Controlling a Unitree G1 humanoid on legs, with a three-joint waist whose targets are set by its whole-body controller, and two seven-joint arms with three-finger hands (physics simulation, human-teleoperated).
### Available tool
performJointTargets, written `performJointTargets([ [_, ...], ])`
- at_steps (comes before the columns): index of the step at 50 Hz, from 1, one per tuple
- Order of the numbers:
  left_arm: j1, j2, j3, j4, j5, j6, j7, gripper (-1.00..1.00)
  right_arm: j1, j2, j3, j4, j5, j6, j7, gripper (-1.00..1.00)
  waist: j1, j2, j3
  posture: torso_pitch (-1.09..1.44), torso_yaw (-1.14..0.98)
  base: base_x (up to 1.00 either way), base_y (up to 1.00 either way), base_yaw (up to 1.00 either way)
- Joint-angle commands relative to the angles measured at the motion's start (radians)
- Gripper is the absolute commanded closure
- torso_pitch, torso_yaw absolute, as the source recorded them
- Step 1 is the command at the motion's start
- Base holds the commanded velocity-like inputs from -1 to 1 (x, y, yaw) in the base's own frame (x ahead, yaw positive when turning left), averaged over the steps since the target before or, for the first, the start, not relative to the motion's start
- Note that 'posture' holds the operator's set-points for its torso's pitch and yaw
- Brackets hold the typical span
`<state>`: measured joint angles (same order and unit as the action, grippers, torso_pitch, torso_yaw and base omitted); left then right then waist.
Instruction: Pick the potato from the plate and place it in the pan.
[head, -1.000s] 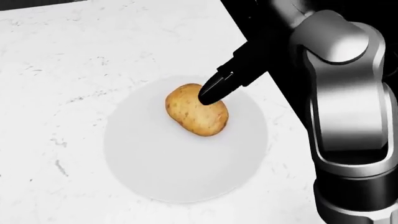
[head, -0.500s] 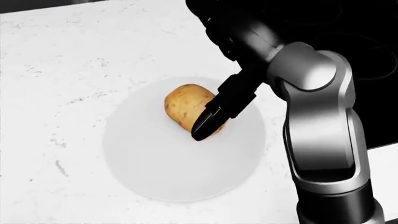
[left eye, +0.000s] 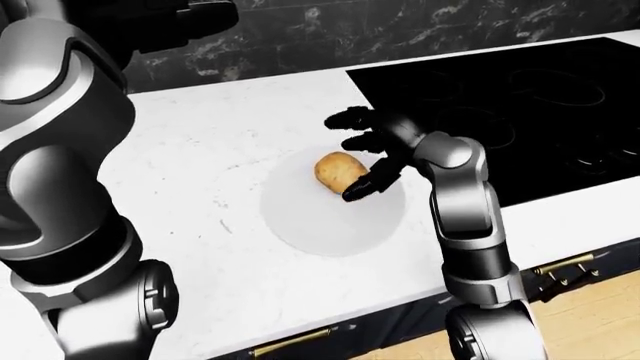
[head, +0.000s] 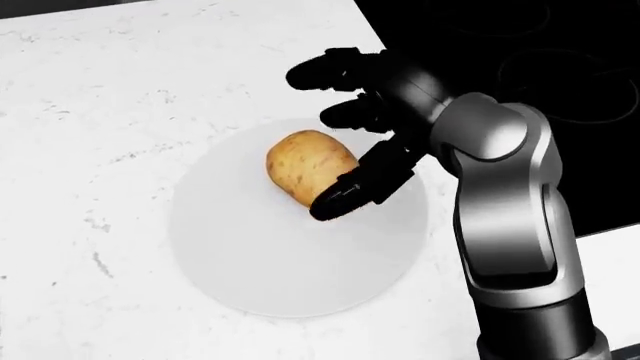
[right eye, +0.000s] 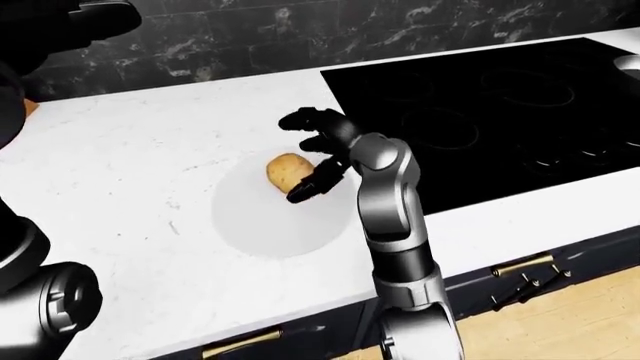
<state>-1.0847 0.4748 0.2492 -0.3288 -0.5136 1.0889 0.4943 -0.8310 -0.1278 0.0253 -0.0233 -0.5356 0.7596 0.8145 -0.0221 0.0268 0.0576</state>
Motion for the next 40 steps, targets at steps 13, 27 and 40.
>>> performJointTargets([
  [13,-0.032,0.013,0.010,-0.022,0.004,-0.024,-0.001,-1.00,-0.029,0.000,0.001,-0.060,-0.001,-0.009,0.005,-0.11,0.001,0.001,-0.030,0.00,0.00,0.00,0.00,0.00],
  [27,-0.031,0.011,0.009,-0.020,0.008,-0.025,-0.004,-1.00,-0.098,0.011,-0.048,-0.124,0.030,0.047,-0.036,1.00,0.001,0.002,-0.029,0.00,0.00,0.00,0.00,0.00],
  [40,-0.030,0.010,0.008,-0.018,0.009,-0.028,-0.003,-1.00,-0.277,-0.102,-0.125,-0.202,0.274,0.159,-0.335,1.00,0.006,-0.004,-0.021,0.00,0.00,0.00,0.00,0.00],
])
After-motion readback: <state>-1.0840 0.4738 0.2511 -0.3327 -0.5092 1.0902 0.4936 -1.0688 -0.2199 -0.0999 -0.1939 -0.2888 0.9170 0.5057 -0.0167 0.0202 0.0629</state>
